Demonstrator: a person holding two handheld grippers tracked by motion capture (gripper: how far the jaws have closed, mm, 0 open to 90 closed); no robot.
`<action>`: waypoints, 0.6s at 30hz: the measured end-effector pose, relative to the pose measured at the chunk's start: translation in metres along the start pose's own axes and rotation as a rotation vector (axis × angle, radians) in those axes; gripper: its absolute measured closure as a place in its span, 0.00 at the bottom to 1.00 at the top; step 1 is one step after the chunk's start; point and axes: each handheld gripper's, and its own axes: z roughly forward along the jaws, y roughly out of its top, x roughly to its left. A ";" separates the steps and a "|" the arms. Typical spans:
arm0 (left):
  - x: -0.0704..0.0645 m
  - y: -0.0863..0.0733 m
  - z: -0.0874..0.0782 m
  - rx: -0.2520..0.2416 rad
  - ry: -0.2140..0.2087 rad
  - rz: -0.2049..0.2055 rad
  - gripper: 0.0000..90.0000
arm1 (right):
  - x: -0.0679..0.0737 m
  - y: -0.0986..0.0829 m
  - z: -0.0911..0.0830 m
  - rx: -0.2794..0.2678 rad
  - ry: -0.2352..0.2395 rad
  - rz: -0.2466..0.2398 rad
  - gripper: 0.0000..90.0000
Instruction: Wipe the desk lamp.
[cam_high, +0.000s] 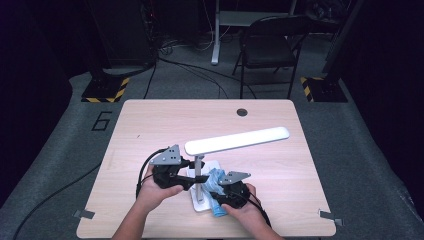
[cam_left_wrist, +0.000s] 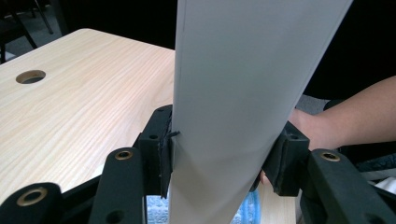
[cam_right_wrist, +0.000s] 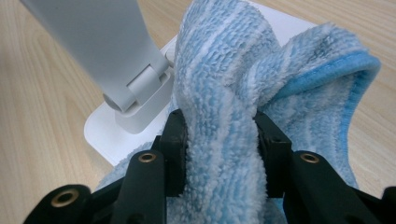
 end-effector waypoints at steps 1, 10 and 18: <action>0.000 0.000 0.000 -0.001 0.000 0.000 0.56 | -0.001 -0.001 0.000 -0.004 0.004 -0.004 0.69; 0.000 -0.001 0.001 -0.010 -0.008 0.000 0.56 | -0.001 0.004 0.004 0.003 -0.019 0.003 0.68; 0.001 -0.001 0.001 -0.009 -0.014 -0.005 0.56 | -0.009 0.019 0.020 -0.007 -0.036 0.030 0.67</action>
